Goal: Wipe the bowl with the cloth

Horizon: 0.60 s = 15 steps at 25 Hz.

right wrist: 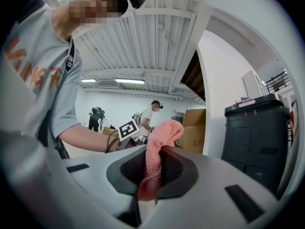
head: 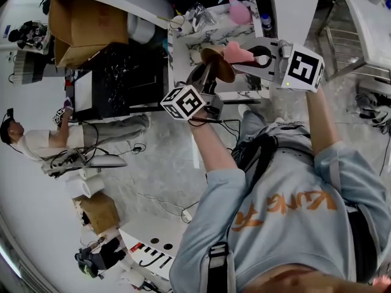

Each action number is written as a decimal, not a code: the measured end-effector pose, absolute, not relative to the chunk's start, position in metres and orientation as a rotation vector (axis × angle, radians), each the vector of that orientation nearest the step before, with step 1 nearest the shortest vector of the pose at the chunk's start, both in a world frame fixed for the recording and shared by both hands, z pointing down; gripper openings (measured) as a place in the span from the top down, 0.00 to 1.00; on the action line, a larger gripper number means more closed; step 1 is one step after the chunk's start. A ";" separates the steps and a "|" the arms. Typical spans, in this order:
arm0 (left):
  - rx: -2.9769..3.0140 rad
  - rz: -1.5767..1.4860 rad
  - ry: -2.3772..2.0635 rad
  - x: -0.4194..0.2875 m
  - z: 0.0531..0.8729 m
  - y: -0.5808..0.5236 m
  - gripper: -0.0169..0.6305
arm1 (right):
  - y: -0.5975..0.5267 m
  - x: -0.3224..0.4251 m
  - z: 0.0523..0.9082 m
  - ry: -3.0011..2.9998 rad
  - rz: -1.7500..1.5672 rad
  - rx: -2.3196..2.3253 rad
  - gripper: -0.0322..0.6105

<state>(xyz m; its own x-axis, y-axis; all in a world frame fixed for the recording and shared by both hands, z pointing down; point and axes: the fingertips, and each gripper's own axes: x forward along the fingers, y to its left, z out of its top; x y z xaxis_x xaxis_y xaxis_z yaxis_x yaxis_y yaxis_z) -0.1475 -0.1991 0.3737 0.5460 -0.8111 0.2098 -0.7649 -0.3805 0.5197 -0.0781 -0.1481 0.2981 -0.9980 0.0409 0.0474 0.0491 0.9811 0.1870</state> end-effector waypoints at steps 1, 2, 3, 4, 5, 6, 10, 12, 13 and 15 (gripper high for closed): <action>2.217 -0.091 -1.255 -0.146 0.375 -0.198 0.93 | -0.148 -0.079 0.297 -3.094 -0.285 -0.080 0.89; 2.218 -0.077 -1.248 -0.145 0.377 -0.196 0.93 | -0.148 -0.080 0.297 -3.100 -0.279 -0.090 0.89; 2.218 -0.065 -1.244 -0.145 0.379 -0.195 0.93 | -0.147 -0.081 0.297 -3.103 -0.273 -0.101 0.89; 2.216 -0.058 -1.242 -0.145 0.380 -0.193 0.93 | -0.146 -0.082 0.298 -3.104 -0.269 -0.111 0.89; 2.214 -0.055 -1.241 -0.146 0.381 -0.192 0.93 | -0.145 -0.083 0.299 -3.105 -0.264 -0.122 0.89; 2.213 -0.052 -1.240 -0.147 0.382 -0.190 0.93 | -0.144 -0.085 0.299 -3.107 -0.260 -0.132 0.89; 2.225 -0.045 -1.222 -0.146 0.382 -0.184 0.93 | -0.139 -0.088 0.295 -3.151 -0.202 -0.169 0.89; 2.246 -0.039 -1.199 -0.143 0.379 -0.181 0.93 | -0.137 -0.087 0.291 -3.177 -0.161 -0.190 0.89; 2.262 -0.029 -1.184 -0.140 0.378 -0.179 0.93 | -0.136 -0.087 0.290 -3.186 -0.149 -0.199 0.89; 2.303 -0.002 -1.150 -0.131 0.377 -0.176 0.93 | -0.135 -0.087 0.288 -3.194 -0.138 -0.205 0.89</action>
<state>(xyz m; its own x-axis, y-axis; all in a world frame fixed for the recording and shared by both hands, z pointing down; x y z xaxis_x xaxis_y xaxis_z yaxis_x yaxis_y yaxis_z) -0.1313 -0.1755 0.3768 0.6323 -0.7369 0.2391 -0.7362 -0.4754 0.4817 -0.0874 -0.1354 0.2880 -0.9899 0.1300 -0.0565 0.1247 0.9881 0.0900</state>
